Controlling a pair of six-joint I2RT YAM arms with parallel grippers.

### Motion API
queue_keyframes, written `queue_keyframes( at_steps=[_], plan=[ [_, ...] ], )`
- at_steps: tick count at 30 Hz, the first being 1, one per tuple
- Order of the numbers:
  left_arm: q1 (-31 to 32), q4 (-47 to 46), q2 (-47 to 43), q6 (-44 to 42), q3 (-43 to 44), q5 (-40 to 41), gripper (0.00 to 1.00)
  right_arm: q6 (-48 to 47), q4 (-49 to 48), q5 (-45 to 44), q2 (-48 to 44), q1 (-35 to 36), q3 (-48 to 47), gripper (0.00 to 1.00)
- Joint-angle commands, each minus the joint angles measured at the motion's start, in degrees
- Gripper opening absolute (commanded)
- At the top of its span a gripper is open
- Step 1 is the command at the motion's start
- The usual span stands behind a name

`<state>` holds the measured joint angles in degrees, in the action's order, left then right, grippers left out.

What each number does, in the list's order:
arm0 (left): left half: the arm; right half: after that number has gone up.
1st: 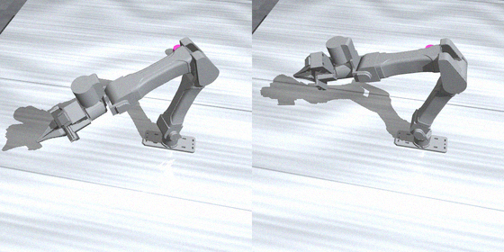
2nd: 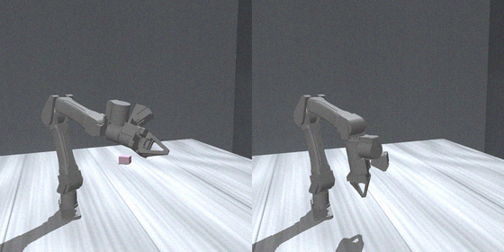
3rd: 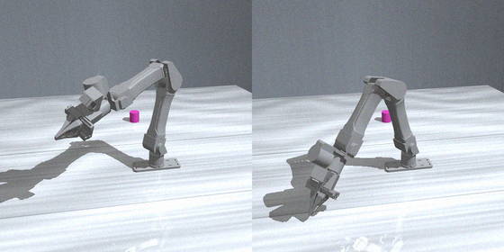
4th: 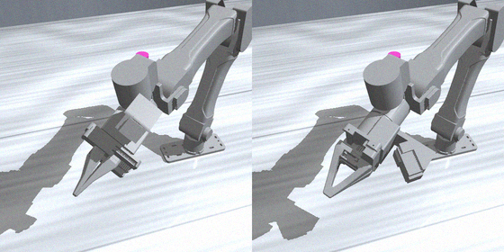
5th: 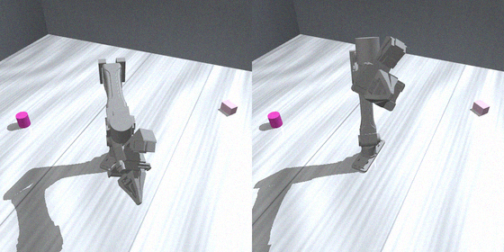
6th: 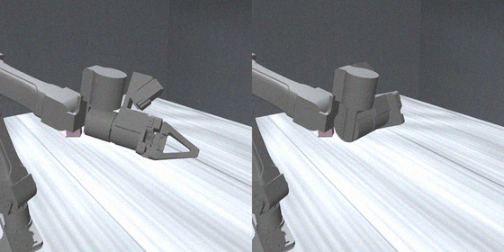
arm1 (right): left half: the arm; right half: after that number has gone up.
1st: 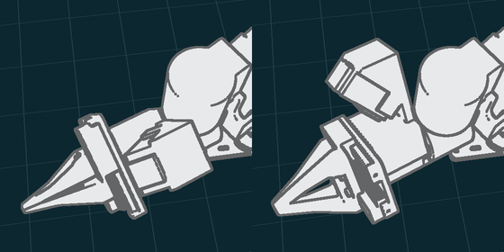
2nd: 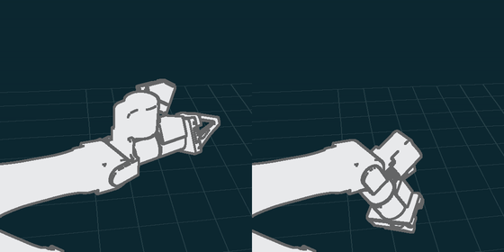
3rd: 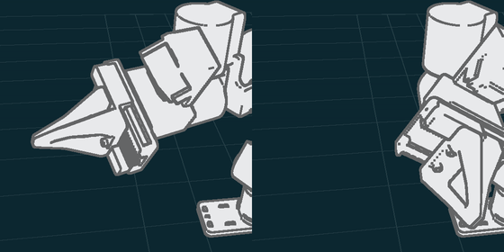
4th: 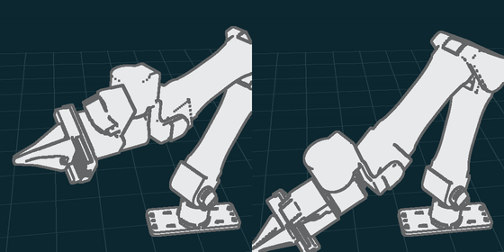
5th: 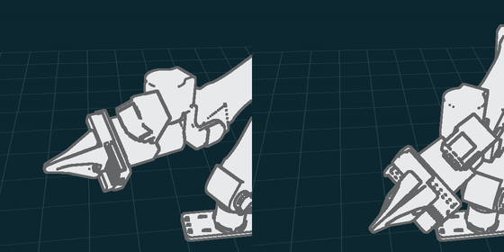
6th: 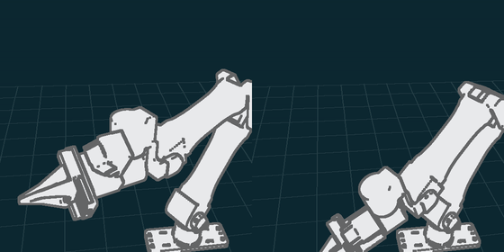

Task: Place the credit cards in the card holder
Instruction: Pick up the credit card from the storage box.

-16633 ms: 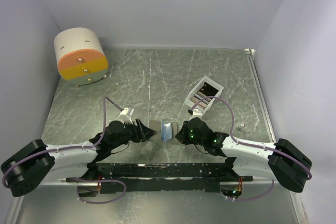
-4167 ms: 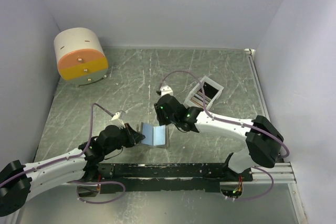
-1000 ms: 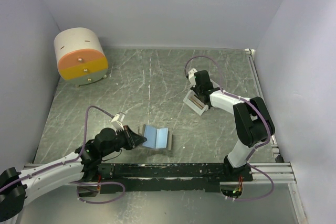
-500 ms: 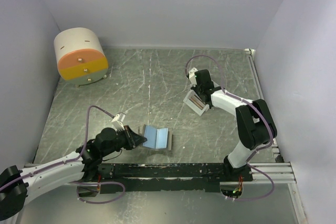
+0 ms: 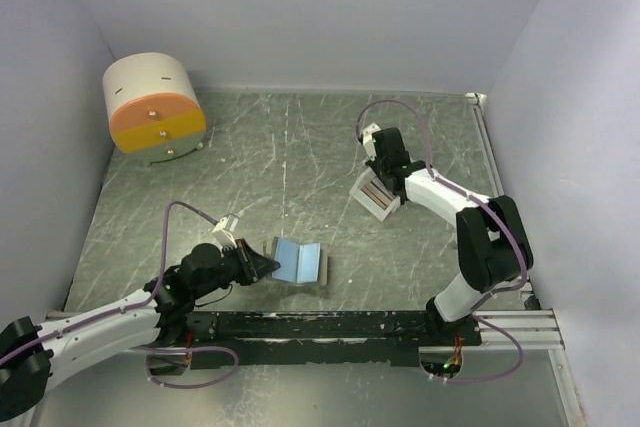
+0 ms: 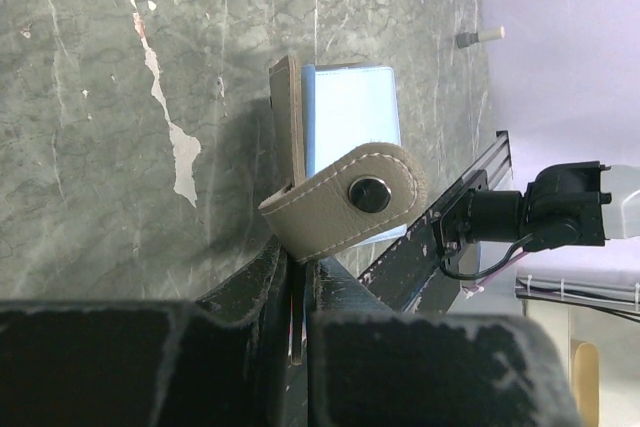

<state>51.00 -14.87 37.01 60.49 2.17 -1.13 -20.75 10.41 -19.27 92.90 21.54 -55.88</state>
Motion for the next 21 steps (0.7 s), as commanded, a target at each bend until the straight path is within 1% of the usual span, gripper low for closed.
queue_keyframes(
  at_steps=[1,4,7,10,13,16,18,21],
  plan=[
    [0.3,-1.0,-0.2,-0.2,0.3,1.7,0.09,3.4,5.9,-3.5,-2.9,0.3,-3.6,0.00],
    [0.3,-0.1,0.5,-0.3,0.7,2.9,0.09,5.6,10.5,-4.3,-3.3,0.4,-5.8,0.00],
    [0.3,-1.9,1.5,0.1,0.5,3.1,0.09,7.8,12.9,-5.3,-5.0,0.9,-6.6,0.00],
    [0.2,-3.3,3.1,0.1,0.9,3.0,0.09,9.3,12.6,-6.2,-8.4,1.6,-4.6,0.00],
    [0.2,-2.1,4.3,-0.3,2.4,3.8,0.09,11.4,11.8,-7.9,-12.0,2.6,-2.9,0.00],
    [0.3,-2.4,4.5,0.1,2.6,4.8,0.10,14.7,13.0,-9.9,-14.0,4.0,-3.6,0.00],
    [0.3,-2.7,4.8,0.3,2.7,5.8,0.10,18.6,15.7,-10.4,-14.1,5.7,-5.2,0.00],
    [0.3,-2.5,5.6,0.8,2.9,7.4,0.10,21.4,18.4,-13.2,-15.0,10.5,-6.0,0.00]
  ],
)
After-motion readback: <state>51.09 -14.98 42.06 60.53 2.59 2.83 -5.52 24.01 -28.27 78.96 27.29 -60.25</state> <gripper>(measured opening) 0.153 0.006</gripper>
